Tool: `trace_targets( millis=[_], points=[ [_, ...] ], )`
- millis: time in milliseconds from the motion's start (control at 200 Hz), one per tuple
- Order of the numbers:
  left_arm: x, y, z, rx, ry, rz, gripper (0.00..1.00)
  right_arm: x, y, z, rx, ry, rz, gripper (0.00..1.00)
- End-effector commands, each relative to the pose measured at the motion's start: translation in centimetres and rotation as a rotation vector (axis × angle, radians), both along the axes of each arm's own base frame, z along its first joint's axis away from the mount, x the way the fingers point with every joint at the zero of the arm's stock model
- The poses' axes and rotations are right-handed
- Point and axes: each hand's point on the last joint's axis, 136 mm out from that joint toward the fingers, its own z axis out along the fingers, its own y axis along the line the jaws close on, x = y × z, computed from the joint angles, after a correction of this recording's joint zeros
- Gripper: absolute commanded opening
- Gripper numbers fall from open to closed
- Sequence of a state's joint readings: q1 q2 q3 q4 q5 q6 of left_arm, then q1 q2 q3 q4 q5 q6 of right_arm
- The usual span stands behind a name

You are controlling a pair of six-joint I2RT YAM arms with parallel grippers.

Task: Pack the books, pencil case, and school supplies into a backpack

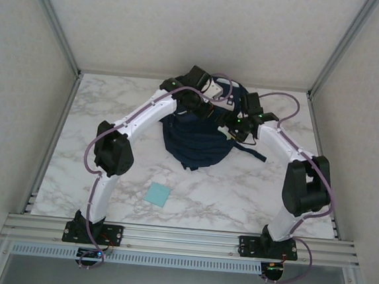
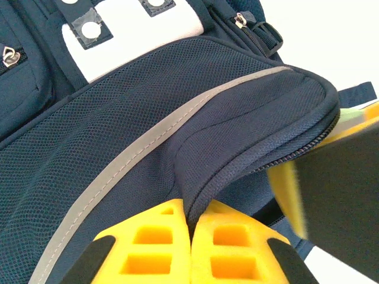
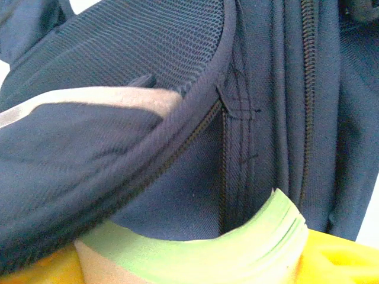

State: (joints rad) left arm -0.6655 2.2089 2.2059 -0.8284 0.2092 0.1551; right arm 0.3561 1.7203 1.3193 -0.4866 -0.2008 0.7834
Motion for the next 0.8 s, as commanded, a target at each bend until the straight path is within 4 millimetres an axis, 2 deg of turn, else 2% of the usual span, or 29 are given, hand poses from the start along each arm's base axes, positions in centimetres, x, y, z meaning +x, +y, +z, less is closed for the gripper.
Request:
trace_targets(
  millis=[0,50,150,365,430,480,566,651,721,796],
  points=[
    [0.8,-0.9,2.3,-0.084,-0.014,0.032,0.0,0.6,0.5,0.1,-0.031,0.007,-0.009,0.79],
    [0.9,-0.9,2.4,-0.09,-0.014,0.041,0.0,0.7,0.8,0.1,-0.03,0.002,-0.005,0.88],
    [1.0,-1.0,2.5,-0.101,-0.007,0.06,0.0,1.0,1.3,0.5,-0.015,-0.016,0.005,0.98],
    [1.0,-0.9,2.4,-0.106,0.01,0.081,0.0,0.2,1.0,1.4,-0.005,-0.046,0.012,0.98],
    [0.9,-0.9,2.4,-0.11,0.017,0.084,0.0,-0.4,1.1,1.3,0.008,-0.047,0.019,0.95],
    [0.9,-1.0,2.5,-0.118,0.021,0.084,0.0,-0.7,1.1,1.2,0.022,-0.055,0.022,0.87],
    [0.7,-1.2,2.6,-0.129,0.035,0.083,0.0,-0.9,1.1,0.9,0.031,-0.072,0.018,0.64],
    [0.4,-1.2,2.7,-0.133,0.045,0.081,0.0,-0.7,1.4,0.9,0.033,-0.077,0.032,0.51],
    [0.1,-1.2,2.8,-0.134,0.053,0.08,0.0,-0.6,1.7,1.1,0.023,-0.083,0.049,0.5],
    [-0.1,-1.3,2.8,-0.14,0.065,0.082,0.0,-0.6,1.7,1.3,-0.027,-0.096,0.062,0.61]
  ],
)
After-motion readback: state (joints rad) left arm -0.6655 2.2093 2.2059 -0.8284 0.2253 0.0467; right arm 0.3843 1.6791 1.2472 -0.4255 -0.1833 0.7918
